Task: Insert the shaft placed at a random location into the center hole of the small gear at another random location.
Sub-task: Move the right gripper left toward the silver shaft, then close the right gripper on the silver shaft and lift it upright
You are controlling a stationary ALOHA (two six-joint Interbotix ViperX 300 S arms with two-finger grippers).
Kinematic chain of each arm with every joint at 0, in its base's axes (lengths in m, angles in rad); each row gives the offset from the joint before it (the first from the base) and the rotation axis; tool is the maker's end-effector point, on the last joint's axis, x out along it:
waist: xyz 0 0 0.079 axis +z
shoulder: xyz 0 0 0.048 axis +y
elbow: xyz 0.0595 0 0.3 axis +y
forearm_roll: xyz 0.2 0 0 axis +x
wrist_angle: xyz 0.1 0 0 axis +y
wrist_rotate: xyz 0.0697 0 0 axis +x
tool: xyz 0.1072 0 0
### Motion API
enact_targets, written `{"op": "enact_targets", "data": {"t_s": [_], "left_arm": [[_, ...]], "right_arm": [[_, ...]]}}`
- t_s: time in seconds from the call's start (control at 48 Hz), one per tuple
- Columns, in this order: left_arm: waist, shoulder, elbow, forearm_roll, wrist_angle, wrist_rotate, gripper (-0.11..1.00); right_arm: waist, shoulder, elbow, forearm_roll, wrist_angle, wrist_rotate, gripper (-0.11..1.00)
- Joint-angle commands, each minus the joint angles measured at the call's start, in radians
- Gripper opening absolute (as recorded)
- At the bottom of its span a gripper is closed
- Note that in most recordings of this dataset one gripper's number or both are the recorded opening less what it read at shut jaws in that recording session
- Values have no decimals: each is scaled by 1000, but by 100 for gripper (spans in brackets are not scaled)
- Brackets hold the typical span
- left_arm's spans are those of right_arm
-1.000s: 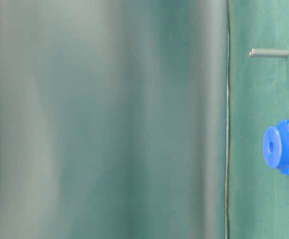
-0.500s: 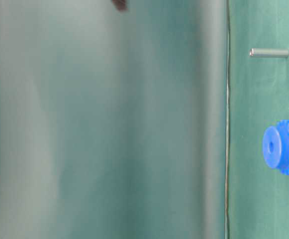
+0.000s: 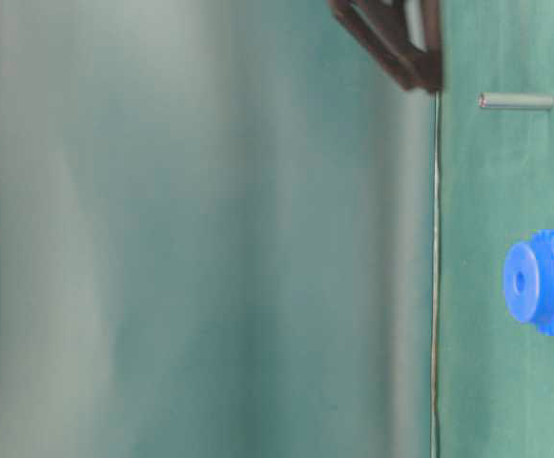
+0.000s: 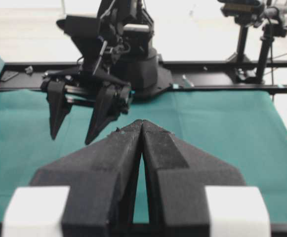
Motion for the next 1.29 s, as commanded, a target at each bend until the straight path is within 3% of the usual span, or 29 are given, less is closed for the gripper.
{"op": "enact_targets", "data": {"t_s": [0.0, 0.208, 0.5, 0.562, 0.771, 1.083, 1.271], "left_arm": [[3, 9, -21, 3, -2, 0, 0], [2, 11, -20, 2, 2, -5, 0], [2, 11, -21, 3, 8, -5, 0], [2, 11, -20, 3, 8, -5, 0], [2, 11, -21, 2, 8, -3, 0], [2, 11, -21, 2, 8, -6, 0], [2, 11, -21, 3, 11, -5, 0]], "right_arm": [[-9, 64, -43, 17, -37, -14, 82], [-31, 150, -75, 31, -40, -15, 82], [-32, 152, -72, 31, -40, -14, 76], [-32, 152, -72, 31, -40, -15, 68], [-34, 152, -74, 31, -31, -17, 14], [-34, 132, -81, 31, -14, -18, 13], [-34, -11, -101, 26, 140, -21, 13]]}}
